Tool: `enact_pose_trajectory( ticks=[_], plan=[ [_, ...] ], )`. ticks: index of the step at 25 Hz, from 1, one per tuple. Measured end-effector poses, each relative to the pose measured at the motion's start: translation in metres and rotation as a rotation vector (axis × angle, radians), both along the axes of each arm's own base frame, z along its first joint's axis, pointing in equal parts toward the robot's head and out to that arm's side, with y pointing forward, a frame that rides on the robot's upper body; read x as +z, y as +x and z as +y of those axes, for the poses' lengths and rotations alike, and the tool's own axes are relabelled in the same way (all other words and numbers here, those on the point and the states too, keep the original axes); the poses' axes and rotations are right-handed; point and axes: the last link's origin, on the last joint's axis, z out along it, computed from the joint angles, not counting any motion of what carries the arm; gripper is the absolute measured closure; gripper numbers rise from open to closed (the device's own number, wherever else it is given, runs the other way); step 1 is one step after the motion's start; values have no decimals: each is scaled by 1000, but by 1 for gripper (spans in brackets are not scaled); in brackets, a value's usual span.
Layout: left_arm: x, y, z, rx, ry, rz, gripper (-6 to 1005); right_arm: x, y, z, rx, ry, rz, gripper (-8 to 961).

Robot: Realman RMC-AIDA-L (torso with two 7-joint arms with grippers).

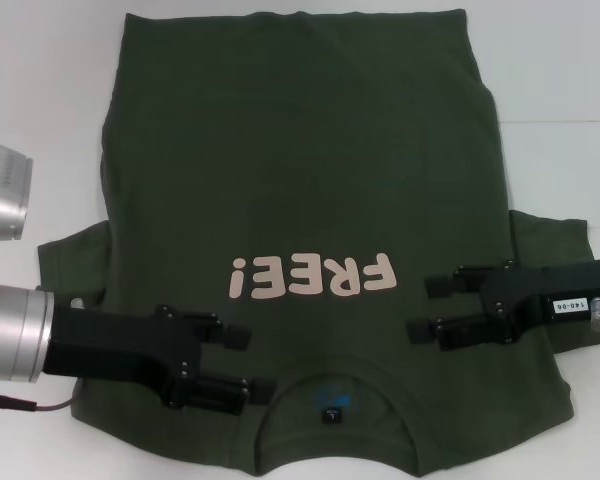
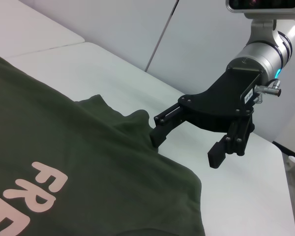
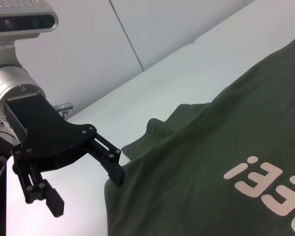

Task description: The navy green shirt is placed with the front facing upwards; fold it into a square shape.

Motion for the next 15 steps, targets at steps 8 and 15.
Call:
enact_pose_trajectory(
  ticks=[8,15],
  plan=[
    [-1,0,0,1,-4,0,155,0,2,-1,-4,-1,0,7],
    [0,0,0,5,-5,-3,155,1,3,-2,-11,4,3,7]
  ],
)
